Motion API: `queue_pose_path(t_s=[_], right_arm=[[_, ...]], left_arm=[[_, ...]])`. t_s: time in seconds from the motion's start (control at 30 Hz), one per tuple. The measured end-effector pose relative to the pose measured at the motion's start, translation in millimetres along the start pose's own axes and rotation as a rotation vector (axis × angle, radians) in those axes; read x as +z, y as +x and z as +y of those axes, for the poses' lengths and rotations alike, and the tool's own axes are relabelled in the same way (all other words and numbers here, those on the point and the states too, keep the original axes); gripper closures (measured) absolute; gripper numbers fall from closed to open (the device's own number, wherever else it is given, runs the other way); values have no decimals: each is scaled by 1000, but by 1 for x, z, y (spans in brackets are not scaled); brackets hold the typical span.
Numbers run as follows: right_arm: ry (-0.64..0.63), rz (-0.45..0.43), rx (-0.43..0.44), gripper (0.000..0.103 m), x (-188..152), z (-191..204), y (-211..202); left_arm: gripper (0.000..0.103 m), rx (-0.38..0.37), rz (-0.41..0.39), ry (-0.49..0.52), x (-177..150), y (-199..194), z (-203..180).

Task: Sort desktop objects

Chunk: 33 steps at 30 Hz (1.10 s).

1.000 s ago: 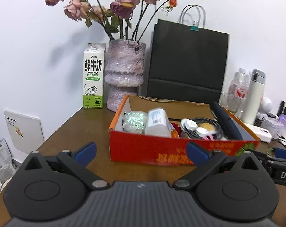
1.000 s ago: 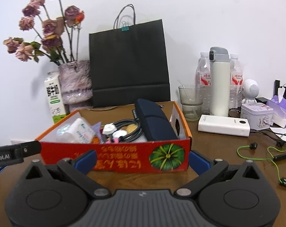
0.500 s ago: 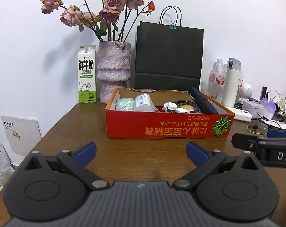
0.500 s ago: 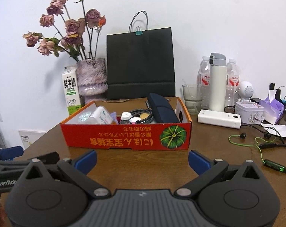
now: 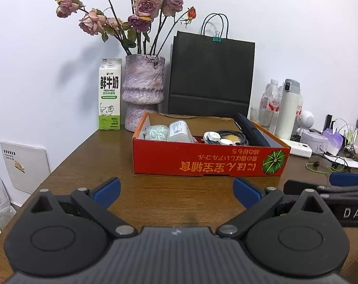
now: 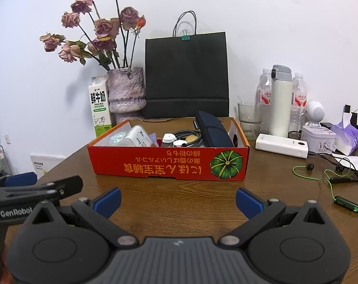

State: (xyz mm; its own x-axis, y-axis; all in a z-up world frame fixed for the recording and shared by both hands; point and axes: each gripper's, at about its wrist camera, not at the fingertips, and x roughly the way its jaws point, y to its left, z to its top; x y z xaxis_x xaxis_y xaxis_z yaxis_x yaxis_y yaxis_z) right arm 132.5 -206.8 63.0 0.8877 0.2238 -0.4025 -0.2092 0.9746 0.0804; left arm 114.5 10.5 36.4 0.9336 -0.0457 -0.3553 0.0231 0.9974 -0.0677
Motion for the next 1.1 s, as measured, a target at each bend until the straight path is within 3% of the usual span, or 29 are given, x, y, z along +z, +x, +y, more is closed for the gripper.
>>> queue_pose_path(t_s=[1.1], right_arm=[[18, 5, -1, 0, -1, -4, 2]], left_arm=[[0, 29, 1, 14, -4, -2, -4]])
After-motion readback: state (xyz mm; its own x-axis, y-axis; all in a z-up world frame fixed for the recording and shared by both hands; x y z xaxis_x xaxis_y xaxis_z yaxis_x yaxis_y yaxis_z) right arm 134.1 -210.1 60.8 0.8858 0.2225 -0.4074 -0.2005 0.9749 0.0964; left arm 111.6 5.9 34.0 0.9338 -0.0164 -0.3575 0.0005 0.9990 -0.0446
